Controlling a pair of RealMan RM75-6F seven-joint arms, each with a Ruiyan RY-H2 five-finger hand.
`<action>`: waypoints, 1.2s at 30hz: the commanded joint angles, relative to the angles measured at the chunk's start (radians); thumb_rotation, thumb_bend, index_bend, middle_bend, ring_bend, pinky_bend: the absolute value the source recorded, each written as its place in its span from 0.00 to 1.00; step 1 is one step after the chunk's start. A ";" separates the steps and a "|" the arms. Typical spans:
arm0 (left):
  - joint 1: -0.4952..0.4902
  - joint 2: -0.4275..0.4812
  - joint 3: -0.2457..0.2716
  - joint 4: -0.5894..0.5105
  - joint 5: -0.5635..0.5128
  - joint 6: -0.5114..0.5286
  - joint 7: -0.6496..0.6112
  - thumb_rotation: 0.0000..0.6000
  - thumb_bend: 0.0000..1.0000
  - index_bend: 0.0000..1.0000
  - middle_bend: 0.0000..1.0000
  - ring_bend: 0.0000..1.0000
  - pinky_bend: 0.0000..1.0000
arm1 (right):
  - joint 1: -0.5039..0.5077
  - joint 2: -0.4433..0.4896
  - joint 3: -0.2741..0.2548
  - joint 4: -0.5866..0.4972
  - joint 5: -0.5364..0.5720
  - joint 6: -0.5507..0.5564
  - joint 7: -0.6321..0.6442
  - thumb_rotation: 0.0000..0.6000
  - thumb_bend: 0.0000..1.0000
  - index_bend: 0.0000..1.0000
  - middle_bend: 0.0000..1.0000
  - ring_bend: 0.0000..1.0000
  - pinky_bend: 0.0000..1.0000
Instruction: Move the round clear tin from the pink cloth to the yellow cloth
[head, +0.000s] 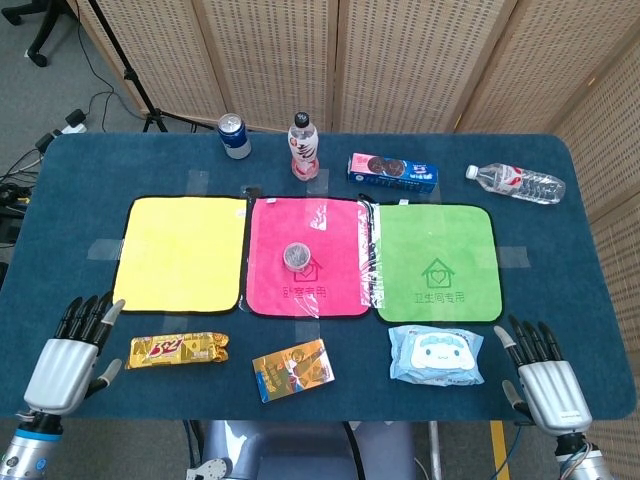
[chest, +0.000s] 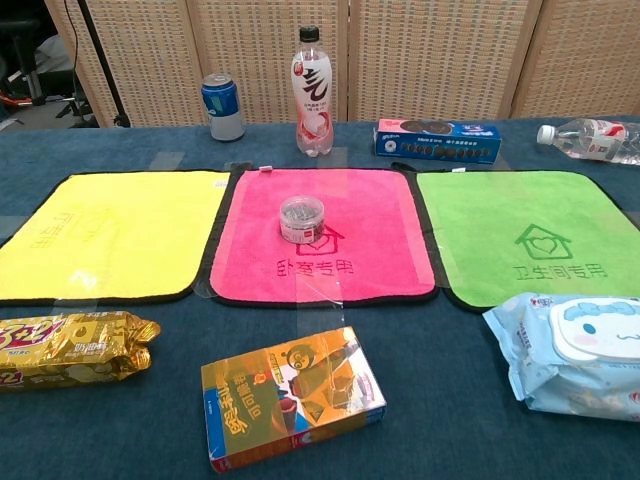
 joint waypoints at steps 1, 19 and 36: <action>-0.002 -0.005 -0.002 -0.003 0.004 0.001 0.010 1.00 0.27 0.00 0.00 0.00 0.00 | -0.001 0.000 0.003 0.005 -0.007 0.011 0.014 1.00 0.41 0.05 0.00 0.00 0.01; -0.204 0.134 -0.127 -0.155 -0.019 -0.251 0.435 1.00 0.28 0.00 0.00 0.00 0.00 | 0.002 0.002 0.006 0.013 0.011 -0.003 0.039 1.00 0.41 0.05 0.00 0.00 0.01; -0.566 -0.034 -0.243 -0.032 -0.430 -0.621 0.820 1.00 0.30 0.00 0.00 0.00 0.00 | 0.024 -0.010 0.025 0.055 0.088 -0.062 0.083 1.00 0.41 0.05 0.00 0.00 0.01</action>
